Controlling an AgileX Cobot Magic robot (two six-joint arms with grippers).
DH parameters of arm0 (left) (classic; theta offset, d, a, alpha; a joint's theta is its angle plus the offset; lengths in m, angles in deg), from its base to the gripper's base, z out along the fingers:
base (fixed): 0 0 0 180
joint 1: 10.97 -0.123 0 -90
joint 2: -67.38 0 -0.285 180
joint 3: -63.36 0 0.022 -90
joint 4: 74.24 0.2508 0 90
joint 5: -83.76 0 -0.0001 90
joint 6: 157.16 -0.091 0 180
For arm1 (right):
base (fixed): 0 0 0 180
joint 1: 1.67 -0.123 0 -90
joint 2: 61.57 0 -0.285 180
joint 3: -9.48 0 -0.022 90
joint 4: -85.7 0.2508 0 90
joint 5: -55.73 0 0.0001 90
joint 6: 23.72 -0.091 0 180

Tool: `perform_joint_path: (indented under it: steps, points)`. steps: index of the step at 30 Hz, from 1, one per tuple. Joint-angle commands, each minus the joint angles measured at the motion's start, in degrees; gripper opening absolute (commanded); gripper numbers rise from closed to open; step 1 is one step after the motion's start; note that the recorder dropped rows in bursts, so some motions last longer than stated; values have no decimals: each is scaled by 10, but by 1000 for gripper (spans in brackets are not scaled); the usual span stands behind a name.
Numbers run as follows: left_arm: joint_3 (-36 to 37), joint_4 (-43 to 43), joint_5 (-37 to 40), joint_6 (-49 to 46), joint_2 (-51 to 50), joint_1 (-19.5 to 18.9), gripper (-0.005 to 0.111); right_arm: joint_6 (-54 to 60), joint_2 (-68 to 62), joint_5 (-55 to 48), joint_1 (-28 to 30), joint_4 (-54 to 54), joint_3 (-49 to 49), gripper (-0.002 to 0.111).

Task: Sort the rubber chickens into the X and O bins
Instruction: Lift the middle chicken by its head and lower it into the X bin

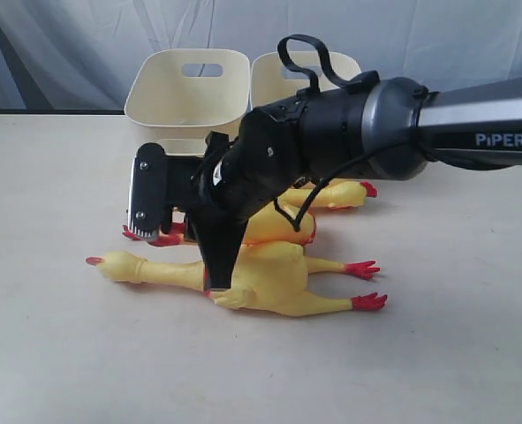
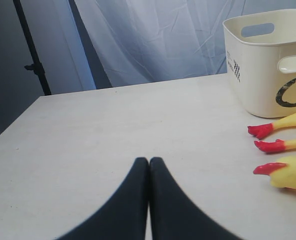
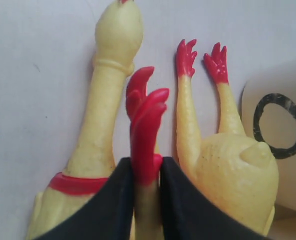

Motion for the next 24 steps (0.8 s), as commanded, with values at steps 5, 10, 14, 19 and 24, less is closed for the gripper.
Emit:
perform_joint_path:
  steps: [5, 10, 14, 19, 24]
  points:
    - [-3, -1, -11, 3, 2, 1, 0, -1, 60, -2, 0, -1, 0, -1]
    - [-3, -1, -11, 3, 2, 1, 0, -2, 95, -1, 0, -1, 0, -1]
    - [-3, -1, -11, 3, 2, 1, 0, -8, 121, 7, 0, -1, 0, -1]
    - [-3, -1, -11, 3, 2, 1, 0, -28, 155, 36, 0, -1, 0, -1]
    - [-3, -1, -11, 3, 2, 1, 0, -29, 183, 89, 0, -1, 0, -1]
